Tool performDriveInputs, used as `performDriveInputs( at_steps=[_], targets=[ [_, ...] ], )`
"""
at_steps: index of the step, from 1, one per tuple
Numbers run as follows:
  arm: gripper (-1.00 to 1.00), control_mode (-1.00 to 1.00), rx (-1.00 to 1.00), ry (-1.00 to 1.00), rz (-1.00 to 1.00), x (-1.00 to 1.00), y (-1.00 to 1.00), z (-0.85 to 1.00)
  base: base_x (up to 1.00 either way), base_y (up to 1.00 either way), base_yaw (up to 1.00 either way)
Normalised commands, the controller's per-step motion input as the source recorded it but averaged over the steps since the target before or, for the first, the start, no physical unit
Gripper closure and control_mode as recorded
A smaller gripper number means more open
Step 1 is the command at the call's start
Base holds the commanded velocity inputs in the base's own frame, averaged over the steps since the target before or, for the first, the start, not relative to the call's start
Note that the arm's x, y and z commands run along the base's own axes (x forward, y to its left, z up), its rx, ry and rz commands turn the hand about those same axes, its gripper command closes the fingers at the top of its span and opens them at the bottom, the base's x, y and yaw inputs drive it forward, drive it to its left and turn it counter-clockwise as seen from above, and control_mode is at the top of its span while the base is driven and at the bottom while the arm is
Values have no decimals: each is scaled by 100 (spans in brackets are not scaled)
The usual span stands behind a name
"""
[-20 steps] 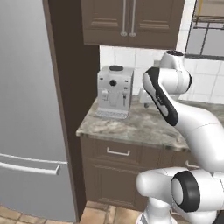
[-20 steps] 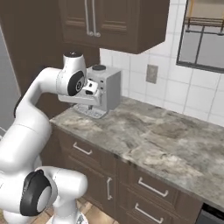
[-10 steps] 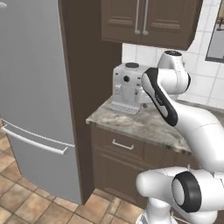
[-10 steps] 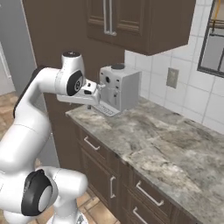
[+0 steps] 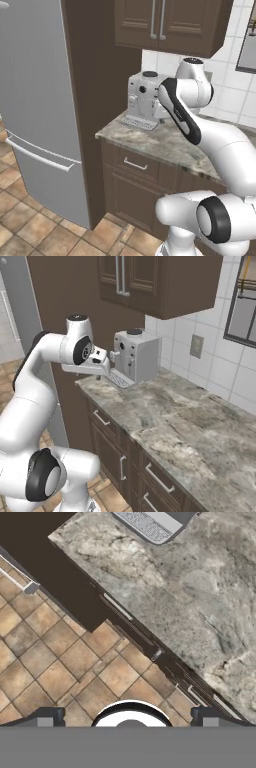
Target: Take a straw from the drawer in front and place it inside the glass cup on the dining counter.
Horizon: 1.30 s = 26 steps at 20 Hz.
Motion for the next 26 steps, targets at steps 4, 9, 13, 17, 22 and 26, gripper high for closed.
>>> performDriveInputs(
  at_steps=[4, 9, 13, 17, 22, 26],
  targets=[
    [-100, -100, 0, 0, 0, -1, -6, -2, 0, 0, 0],
    [-100, -100, -5, 0, 0, 0, 51, -2, 0, 0, 0],
    [-100, -100, -14, 0, 0, 0, 85, -12, 0, 0, 0],
    [-100, -100, -21, 0, -2, 0, 82, -23, 0, 0, 0],
    [-100, -100, -28, 0, -4, 0, 67, -39, 0, 0, 0],
    [-100, -100, -31, 0, -4, 0, 49, -42, 0, 0, 0]
  ],
)
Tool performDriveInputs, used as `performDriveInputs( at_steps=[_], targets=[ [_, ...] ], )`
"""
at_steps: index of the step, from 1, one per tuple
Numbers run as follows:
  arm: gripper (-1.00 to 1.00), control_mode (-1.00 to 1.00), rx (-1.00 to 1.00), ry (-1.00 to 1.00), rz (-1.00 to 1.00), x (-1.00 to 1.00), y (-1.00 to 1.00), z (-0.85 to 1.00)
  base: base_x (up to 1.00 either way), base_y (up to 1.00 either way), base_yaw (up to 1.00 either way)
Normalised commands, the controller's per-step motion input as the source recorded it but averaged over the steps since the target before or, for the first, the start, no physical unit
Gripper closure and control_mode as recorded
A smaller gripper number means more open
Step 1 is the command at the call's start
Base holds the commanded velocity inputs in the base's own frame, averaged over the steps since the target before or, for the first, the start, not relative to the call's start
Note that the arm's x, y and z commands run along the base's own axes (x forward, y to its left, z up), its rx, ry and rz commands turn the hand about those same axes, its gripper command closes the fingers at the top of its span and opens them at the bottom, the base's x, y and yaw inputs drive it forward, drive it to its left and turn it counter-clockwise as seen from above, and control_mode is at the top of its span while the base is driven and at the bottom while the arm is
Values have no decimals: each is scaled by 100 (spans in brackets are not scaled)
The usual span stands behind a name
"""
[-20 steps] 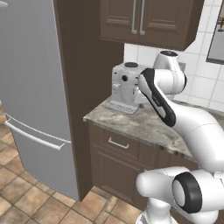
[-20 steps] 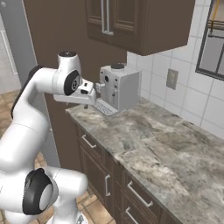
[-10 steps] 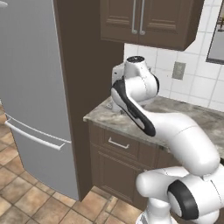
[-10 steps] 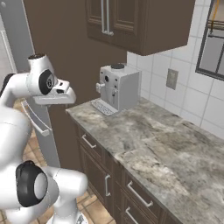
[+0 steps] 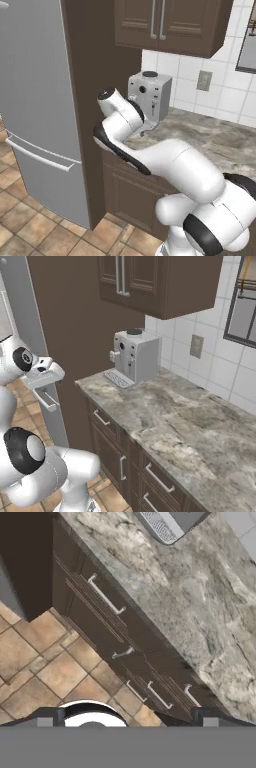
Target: Take a straw from the drawer in front and place it inside the glass cup on the dining counter.
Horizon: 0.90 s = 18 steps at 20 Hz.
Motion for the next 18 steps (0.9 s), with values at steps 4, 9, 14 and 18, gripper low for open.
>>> performDriveInputs(
  at_steps=[4, 9, 14, 18],
  targets=[
    [-100, -100, -32, 0, -2, 0, 35, -50, 0, 0, 0],
    [-100, -100, -30, 0, 0, 0, 15, -51, 0, 0, 0],
    [-100, -100, -30, 0, 0, 0, 3, -46, 0, 0, 0],
    [-100, -100, -27, 0, 0, 2, 0, -44, 0, 0, 0]
  ],
)
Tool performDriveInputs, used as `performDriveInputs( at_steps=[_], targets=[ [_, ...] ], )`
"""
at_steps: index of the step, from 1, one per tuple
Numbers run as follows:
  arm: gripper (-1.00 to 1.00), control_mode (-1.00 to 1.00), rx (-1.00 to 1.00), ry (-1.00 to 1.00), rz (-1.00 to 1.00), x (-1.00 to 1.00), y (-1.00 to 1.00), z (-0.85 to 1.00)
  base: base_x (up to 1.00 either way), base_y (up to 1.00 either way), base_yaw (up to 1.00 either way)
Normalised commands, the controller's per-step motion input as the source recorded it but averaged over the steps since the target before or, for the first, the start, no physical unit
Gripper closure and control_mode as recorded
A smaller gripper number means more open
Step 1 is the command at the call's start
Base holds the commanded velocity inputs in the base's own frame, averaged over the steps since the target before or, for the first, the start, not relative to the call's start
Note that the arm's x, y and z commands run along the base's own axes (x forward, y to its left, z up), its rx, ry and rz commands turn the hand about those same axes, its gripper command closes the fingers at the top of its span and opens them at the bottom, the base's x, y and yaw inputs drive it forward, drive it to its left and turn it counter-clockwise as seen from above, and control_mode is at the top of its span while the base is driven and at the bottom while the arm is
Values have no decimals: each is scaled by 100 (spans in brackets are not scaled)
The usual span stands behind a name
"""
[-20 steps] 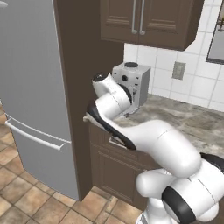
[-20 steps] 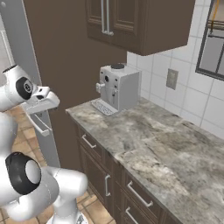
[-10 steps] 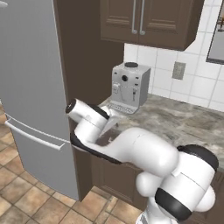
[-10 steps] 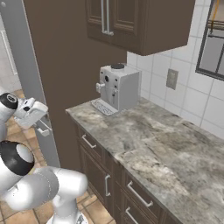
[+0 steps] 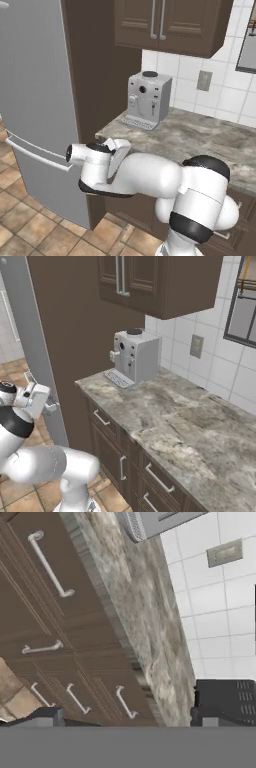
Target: Take a straw from the drawer in front and place it inside the glass cup on the dining counter.
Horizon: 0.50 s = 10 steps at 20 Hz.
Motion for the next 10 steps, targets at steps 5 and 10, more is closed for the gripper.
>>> performDriveInputs(
  at_steps=[5, 10],
  targets=[
    [-100, -100, -24, 0, -1, 3, 0, -45, 0, 0, 0],
    [-100, -100, -22, 0, -4, 7, 0, -37, 0, 0, 0]
  ],
)
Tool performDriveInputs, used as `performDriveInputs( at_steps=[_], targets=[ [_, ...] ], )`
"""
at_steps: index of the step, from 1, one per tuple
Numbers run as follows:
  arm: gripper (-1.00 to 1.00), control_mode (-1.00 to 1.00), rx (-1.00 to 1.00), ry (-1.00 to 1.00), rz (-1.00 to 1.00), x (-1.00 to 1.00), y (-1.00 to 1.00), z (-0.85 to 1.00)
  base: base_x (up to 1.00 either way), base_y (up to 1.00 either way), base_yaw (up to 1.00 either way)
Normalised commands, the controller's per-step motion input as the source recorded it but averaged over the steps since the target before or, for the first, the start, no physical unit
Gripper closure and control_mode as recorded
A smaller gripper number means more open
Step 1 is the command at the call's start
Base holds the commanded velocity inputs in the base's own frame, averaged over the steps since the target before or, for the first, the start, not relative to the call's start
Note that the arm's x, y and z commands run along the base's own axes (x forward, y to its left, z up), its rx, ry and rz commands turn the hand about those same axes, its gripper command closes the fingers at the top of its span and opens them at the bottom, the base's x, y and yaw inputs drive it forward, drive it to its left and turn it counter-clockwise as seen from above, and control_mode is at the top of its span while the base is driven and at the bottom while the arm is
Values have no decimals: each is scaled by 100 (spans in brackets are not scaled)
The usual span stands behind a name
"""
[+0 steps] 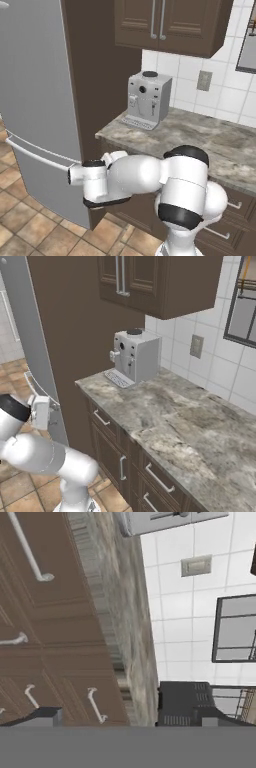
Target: Take a straw from the drawer in front and place it inside the glass cup on the dining counter.
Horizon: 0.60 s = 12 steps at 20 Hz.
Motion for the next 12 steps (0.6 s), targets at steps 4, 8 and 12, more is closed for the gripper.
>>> performDriveInputs(
  at_steps=[4, 8, 12],
  targets=[
    [-100, -100, -20, 0, -5, 8, -8, -28, 0, 0, 0],
    [-100, -100, -16, 0, -6, 12, -13, -27, 0, 0, 0],
    [-100, -100, -9, 0, -2, 16, -14, -26, 0, 0, 0]
  ],
)
